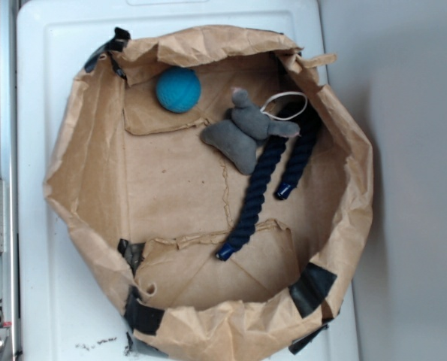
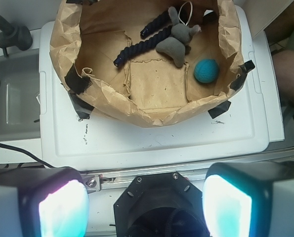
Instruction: Grab the blue ball.
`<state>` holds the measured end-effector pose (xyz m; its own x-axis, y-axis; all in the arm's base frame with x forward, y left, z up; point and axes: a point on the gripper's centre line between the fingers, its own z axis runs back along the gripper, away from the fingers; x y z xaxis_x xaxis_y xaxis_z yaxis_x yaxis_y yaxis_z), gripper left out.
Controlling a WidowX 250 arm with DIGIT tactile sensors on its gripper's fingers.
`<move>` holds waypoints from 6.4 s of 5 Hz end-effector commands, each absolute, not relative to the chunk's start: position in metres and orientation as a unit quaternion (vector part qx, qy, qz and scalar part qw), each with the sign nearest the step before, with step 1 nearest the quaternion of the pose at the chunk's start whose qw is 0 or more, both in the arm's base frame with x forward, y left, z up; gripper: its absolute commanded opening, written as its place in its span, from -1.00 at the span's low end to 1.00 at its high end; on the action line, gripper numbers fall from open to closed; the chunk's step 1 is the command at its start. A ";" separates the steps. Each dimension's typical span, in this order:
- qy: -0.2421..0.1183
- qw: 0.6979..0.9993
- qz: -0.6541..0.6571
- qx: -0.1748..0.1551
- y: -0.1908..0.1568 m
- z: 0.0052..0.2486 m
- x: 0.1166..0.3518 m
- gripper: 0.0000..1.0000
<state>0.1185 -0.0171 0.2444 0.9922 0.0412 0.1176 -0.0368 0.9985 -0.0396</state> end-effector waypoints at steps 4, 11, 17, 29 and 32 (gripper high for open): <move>-0.027 0.998 0.044 -0.030 -0.035 0.231 0.165 1.00; -0.045 0.987 0.152 -0.012 0.015 0.167 0.191 1.00; -0.151 0.866 0.476 -0.015 0.041 0.144 0.274 1.00; -0.155 0.667 0.719 0.119 0.070 0.047 0.257 1.00; -0.158 0.627 0.748 0.147 0.087 0.032 0.259 -1.00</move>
<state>0.2666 0.0796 0.0227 -0.1623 0.8898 0.4265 -0.9857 -0.1661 -0.0287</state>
